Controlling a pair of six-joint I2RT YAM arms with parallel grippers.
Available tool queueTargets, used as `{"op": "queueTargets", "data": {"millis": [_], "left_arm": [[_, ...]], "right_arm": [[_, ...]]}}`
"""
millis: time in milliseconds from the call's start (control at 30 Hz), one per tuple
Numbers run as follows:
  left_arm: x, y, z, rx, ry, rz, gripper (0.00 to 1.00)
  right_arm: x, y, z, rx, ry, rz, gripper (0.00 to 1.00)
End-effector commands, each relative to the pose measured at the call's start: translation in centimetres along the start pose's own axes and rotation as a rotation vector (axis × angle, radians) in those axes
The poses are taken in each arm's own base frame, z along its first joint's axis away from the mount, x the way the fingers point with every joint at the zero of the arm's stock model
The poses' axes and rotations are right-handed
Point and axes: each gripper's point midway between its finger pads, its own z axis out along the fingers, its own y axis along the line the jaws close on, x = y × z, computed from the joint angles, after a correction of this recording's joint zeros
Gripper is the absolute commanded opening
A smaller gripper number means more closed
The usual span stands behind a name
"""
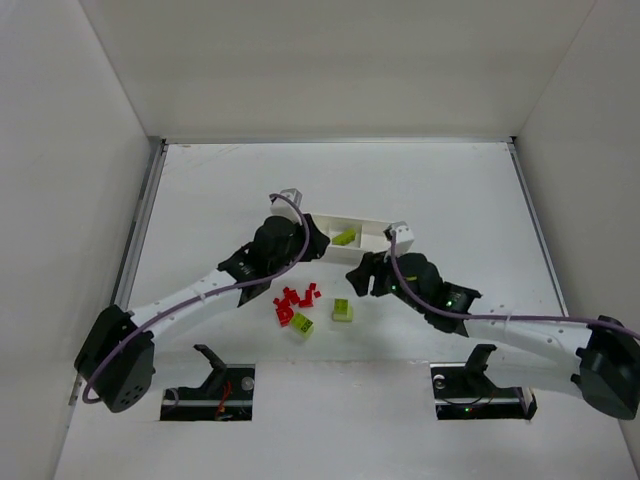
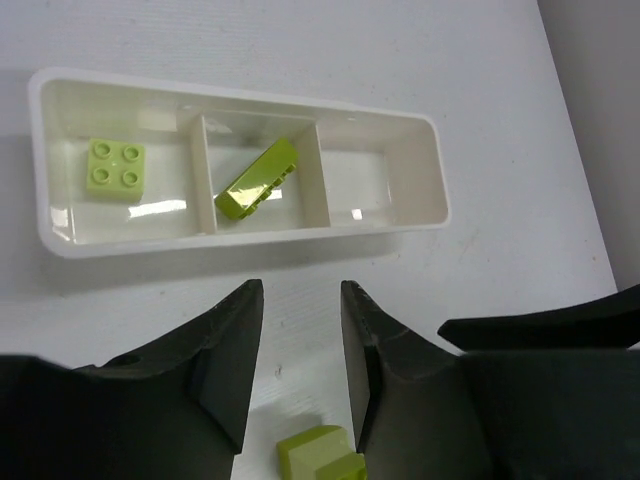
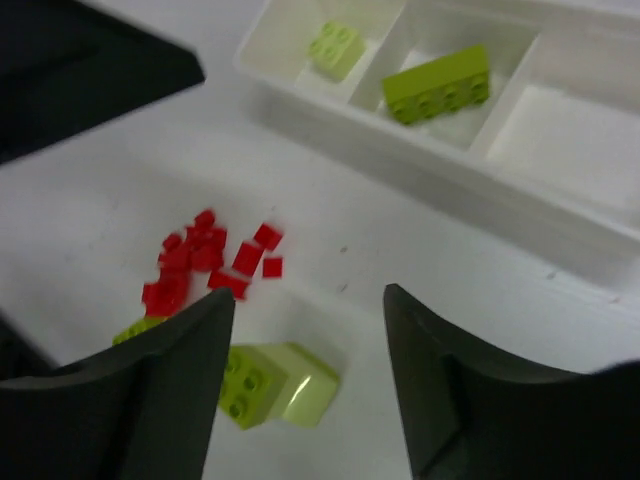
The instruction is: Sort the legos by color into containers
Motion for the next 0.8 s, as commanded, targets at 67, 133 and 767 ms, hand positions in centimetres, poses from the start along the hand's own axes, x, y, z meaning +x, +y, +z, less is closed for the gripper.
{"op": "queueTargets", "data": {"millis": [67, 133, 767], "left_arm": [[-1.2, 0.8, -1.6, 0.025, -0.045, -0.035, 0.34], [-1.6, 1.4, -2.1, 0.026, -0.061, -0.056, 0.34], [-3.4, 4.2, -4.2, 0.024, -0.116, -0.141, 0.37]], "right_arm": [[2.4, 4.0, -2.5, -0.098, 0.123, -0.261, 0.79], [3.1, 4.5, -3.0, -0.099, 0.155, -0.363, 0.84], [10.6, 6.0, 0.0, -0.210, 0.483, -0.624, 0.82]]}}
